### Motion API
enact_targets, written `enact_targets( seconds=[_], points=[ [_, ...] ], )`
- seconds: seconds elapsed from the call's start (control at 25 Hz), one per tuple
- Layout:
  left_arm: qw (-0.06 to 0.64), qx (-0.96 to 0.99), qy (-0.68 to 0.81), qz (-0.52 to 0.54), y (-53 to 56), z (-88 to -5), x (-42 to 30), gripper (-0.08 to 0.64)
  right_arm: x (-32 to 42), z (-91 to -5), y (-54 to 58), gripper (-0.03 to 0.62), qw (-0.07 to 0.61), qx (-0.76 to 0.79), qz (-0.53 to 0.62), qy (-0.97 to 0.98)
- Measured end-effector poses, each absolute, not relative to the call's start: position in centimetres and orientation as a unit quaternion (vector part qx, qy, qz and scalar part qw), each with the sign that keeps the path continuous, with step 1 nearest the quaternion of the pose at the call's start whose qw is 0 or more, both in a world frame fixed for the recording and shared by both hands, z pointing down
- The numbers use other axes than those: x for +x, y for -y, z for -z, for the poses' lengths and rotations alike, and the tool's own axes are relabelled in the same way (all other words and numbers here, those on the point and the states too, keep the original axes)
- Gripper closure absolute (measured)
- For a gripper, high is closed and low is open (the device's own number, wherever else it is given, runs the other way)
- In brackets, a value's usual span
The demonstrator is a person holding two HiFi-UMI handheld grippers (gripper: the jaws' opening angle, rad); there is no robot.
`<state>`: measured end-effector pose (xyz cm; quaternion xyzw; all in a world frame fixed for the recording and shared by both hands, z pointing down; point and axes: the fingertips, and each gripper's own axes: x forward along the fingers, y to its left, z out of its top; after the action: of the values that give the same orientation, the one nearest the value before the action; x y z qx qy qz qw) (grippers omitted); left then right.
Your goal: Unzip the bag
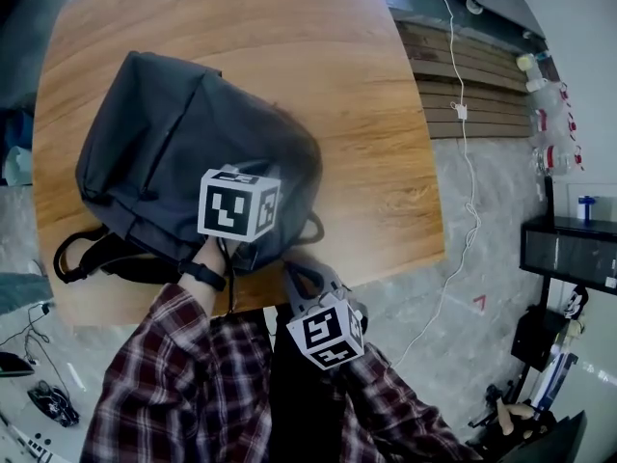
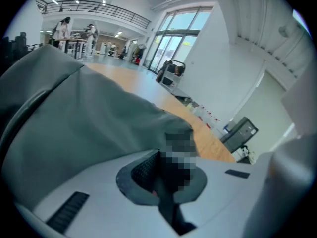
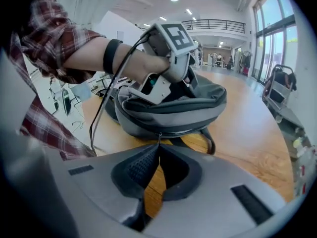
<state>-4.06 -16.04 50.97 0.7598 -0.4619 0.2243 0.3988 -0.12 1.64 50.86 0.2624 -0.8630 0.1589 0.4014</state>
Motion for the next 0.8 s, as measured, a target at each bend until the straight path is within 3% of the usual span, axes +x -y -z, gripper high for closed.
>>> enact_targets(
  seconds=[0.16,0.32,0.44,0.68,0.8],
  points=[
    [0.282,0.866,0.322,-0.257,13.2,-46.4,-2.0,0.551,1.0,-50.6,-1.1,0.574,0.405,0.266,-0.146,0.863],
    [0.119,0.904,0.16,-0.378,8.1,-45.0,-1.5,0.551,3.1,-50.5,0.5,0.574,0.408,0.276,-0.132,0.86],
    [0.039,0.892,0.067,-0.445,4.9,-46.2,-1.8,0.551,5.0,-50.2,2.0,0.574,0.411,0.288,-0.118,0.857],
    [-0.025,0.884,-0.005,-0.467,3.9,-48.4,0.5,0.551,8.4,-50.1,5.9,0.574,0.425,0.307,-0.08,0.848],
    [-0.015,0.895,-0.002,-0.445,4.8,-49.7,2.8,0.552,9.7,-50.8,7.7,0.574,0.436,0.314,-0.067,0.841]
  ],
)
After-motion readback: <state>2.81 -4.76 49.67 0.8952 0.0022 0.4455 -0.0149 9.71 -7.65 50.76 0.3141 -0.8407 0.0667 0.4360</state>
